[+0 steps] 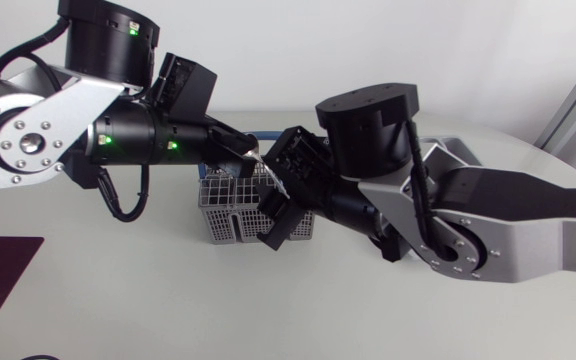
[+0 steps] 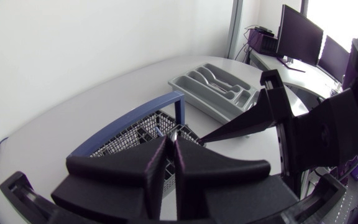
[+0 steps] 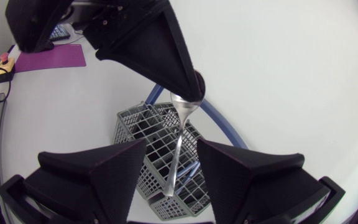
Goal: Unload the cutlery basket into the drawer organizer.
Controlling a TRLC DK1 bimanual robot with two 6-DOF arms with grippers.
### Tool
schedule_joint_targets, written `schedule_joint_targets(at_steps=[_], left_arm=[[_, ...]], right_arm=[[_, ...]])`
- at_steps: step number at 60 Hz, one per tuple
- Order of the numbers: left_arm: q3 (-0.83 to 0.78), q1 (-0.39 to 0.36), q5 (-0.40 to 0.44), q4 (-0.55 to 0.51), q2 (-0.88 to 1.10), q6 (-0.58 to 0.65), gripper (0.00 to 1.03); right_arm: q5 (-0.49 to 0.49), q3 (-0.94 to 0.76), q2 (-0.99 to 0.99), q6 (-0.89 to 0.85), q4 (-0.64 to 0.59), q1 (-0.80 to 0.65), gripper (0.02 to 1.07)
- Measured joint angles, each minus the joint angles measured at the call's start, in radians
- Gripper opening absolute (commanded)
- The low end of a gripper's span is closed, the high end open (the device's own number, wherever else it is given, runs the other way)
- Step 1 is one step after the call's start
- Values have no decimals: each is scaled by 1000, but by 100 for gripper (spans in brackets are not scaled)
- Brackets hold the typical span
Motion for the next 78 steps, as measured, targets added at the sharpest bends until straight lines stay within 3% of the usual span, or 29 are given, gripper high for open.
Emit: schedule_joint_targets(at_steps=[9,38,42,55,58,78], left_arm=[[0,7,23,0,0,-3,12],[0,34,98,-13,0,-27,12],[0,34,99,-19,0,-27,12],[0,37,106,-30,-7,-27,12],[0,37,109,-30,-10,-29,12],[0,42,114,-34,-11,-30,12]], right_arm=[[3,11,5,0,8,-2,38],[12,29,25,0,14,-2,38],[16,30,28,0,14,-2,30],[18,31,40,0,14,-2,20],[18,31,43,0,14,-2,13],[23,35,51,0,13,-3,8]])
